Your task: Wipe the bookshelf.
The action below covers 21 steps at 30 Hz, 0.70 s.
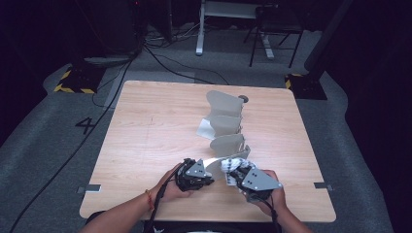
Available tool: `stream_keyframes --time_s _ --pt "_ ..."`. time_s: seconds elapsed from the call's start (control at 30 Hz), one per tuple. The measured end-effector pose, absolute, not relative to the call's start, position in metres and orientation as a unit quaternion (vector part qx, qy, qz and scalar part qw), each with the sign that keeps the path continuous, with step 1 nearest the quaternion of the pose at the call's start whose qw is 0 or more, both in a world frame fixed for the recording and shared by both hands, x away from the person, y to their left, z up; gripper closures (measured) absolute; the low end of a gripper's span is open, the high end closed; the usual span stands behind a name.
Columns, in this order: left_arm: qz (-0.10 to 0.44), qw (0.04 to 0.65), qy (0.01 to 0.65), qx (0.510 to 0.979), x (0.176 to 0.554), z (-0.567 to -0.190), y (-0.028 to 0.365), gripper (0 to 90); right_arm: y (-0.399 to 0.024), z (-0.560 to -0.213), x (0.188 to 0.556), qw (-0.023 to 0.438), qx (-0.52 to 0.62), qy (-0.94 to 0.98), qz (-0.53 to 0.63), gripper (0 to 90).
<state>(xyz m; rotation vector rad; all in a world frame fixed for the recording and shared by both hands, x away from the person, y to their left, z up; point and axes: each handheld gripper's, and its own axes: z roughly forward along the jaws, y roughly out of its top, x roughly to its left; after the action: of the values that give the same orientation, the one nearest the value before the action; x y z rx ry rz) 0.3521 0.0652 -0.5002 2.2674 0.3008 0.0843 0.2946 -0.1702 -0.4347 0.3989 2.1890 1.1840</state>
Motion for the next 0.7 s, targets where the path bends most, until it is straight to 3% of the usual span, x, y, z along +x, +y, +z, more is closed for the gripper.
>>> stream_keyframes --time_s 0.4,0.7 --pt "0.034 0.412 0.12 0.903 0.352 -0.5 0.066 88.4 -0.164 -0.489 0.307 0.258 0.148 0.88 0.37 81.1" --pt "0.03 0.41 0.122 0.903 0.353 -0.5 0.066 88.2 -0.209 -0.485 0.321 0.236 0.23 0.861 0.388 81.3"
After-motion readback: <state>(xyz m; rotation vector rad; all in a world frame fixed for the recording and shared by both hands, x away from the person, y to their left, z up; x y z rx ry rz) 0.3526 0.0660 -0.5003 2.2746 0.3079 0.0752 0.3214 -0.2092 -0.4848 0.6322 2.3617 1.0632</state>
